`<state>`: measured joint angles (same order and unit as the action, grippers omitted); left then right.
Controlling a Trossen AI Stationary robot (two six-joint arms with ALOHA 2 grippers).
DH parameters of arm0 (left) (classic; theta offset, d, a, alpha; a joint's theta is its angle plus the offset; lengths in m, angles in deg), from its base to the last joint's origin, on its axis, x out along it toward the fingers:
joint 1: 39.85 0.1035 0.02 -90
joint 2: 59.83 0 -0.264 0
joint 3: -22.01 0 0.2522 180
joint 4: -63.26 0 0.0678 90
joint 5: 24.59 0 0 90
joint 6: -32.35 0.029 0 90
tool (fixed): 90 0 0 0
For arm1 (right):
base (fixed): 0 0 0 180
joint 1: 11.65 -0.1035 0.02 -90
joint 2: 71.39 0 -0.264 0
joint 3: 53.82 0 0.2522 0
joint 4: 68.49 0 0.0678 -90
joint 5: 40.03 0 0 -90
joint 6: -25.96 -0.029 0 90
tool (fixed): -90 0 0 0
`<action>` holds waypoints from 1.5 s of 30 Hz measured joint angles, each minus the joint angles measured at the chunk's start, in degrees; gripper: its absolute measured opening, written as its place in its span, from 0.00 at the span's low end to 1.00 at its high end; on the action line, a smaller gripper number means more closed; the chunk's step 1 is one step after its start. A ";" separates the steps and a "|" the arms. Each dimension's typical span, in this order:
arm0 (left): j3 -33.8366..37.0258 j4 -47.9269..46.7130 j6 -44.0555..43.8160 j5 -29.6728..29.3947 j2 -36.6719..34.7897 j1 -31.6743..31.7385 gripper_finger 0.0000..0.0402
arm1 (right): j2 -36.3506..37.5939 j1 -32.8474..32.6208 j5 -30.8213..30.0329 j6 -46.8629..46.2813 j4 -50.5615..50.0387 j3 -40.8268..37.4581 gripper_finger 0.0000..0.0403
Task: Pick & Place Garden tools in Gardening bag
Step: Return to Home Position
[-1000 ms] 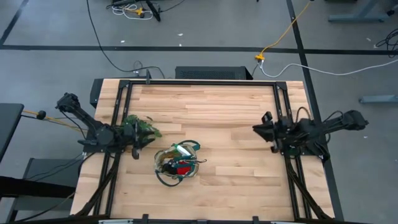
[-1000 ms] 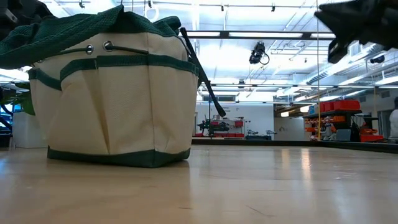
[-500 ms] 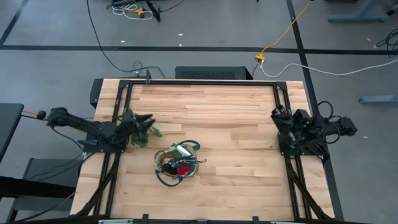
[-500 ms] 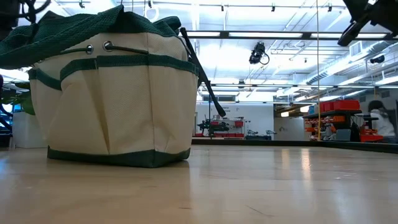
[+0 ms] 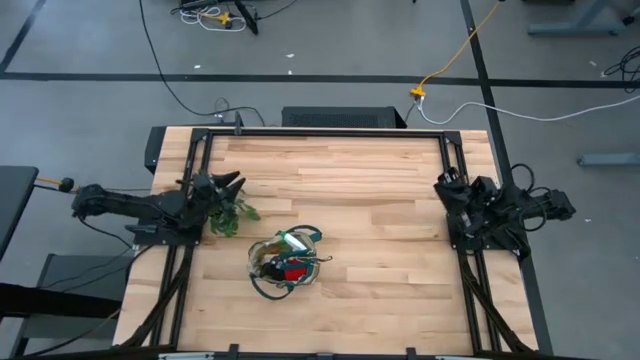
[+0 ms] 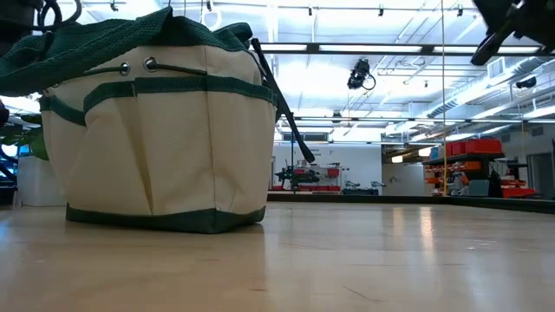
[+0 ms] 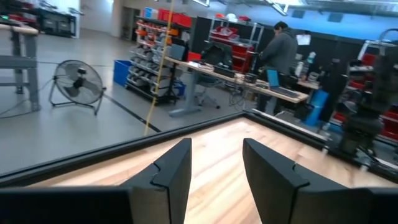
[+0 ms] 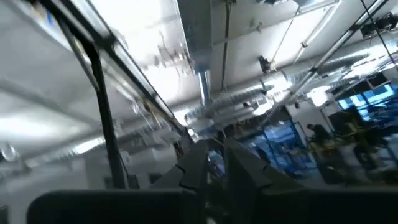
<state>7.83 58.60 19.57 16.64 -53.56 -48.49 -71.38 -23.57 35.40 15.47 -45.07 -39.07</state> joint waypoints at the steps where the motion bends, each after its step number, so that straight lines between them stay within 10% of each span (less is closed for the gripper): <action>1: 0.00 0.02 -0.03 -0.01 0.00 0.60 0.38 | 0.00 0.00 -0.19 1.83 -1.55 0.00 0.14; 12: 0.00 0.06 0.00 -0.02 0.00 3.74 0.38 | 0.00 -0.05 16.94 6.46 -19.47 -0.04 0.14; 31: -0.11 -0.06 -1.21 1.07 -6.16 5.25 0.38 | 0.00 -0.04 16.59 5.94 -24.46 -0.04 0.14; 36: 0.02 -1.33 -8.23 14.43 -6.18 4.57 0.38 | 0.00 -0.04 16.57 5.85 -24.47 -0.04 0.14; 45: 0.04 -4.76 4.26 44.17 -5.97 2.87 0.38 | 0.00 -0.04 16.57 5.85 -24.47 -0.04 0.14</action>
<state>7.87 53.85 23.83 60.81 -59.54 -45.63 -71.38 -23.62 51.97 21.32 -69.54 -39.11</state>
